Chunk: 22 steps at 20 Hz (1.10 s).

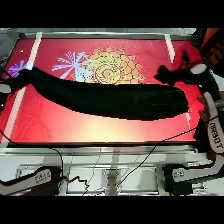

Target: Fold the clothes and pants, and hang the long-sleeved shirts on hangers.

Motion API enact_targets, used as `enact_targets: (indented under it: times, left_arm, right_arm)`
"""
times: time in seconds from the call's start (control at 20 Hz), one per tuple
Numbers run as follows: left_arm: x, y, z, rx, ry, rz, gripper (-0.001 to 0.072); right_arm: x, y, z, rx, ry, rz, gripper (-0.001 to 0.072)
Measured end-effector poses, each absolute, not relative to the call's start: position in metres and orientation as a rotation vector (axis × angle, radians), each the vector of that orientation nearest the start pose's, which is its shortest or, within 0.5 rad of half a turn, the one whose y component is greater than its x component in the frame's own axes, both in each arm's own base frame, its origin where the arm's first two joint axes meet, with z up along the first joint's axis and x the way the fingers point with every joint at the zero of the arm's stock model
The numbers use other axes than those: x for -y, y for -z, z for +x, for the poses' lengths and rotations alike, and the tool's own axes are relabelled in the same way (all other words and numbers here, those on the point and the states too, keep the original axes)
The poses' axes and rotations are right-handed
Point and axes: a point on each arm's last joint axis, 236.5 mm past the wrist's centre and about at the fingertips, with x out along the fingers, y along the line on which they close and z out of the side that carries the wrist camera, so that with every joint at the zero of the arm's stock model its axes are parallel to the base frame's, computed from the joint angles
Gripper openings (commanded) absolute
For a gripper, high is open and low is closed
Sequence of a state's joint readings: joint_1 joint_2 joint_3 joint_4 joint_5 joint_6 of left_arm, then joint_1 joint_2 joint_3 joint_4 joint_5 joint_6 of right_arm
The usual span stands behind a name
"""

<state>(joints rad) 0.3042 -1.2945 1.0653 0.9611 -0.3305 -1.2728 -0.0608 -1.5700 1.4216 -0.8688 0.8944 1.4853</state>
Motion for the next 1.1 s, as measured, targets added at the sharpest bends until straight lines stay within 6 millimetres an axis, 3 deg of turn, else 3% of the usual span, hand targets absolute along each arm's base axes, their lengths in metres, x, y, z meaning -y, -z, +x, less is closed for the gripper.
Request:
enact_targets:
  times: [0.15, 0.25, 0.45, 0.65, 0.8, 0.9, 1.0, 1.1]
  left_arm:
    - [-0.082, -0.143, 0.497, -0.403, -0.099, -0.329, 0.0029]
    - [-0.058, -0.172, 0.488, -0.369, -0.039, -0.298, 0.0029]
    - [-0.01, -0.22, 0.467, -0.299, 0.071, -0.252, 0.0029]
    - [0.019, -0.246, 0.452, -0.255, 0.138, -0.231, 0.0029]
    - [0.029, -0.251, 0.448, -0.249, 0.163, -0.224, 0.0029]
    - [0.032, -0.252, 0.447, -0.25, 0.171, -0.223, 0.0029]
    - [0.035, -0.25, 0.448, -0.255, 0.178, -0.226, 0.0028]
    - [0.043, -0.241, 0.45, -0.28, 0.196, -0.226, 0.0028]
  right_arm:
    - [-0.179, -0.066, 0.534, -0.874, -0.387, 0.5, 0.0036]
    - [-0.245, -0.069, 0.537, -0.834, -0.467, 0.457, 0.0036]
    - [-0.364, -0.042, 0.518, -0.869, -0.598, 0.445, 0.0036]
    - [-0.466, -0.005, 0.47, -0.957, -0.724, 0.439, 0.0036]
    - [-0.512, 0.016, 0.434, -1.018, -0.776, 0.436, 0.0037]
    - [-0.526, 0.023, 0.418, -1.044, -0.794, 0.435, 0.0038]
    - [-0.531, 0.027, 0.41, -1.069, -0.803, 0.433, 0.0038]
    - [-0.519, 0.034, 0.411, -1.109, -0.792, 0.399, 0.0038]
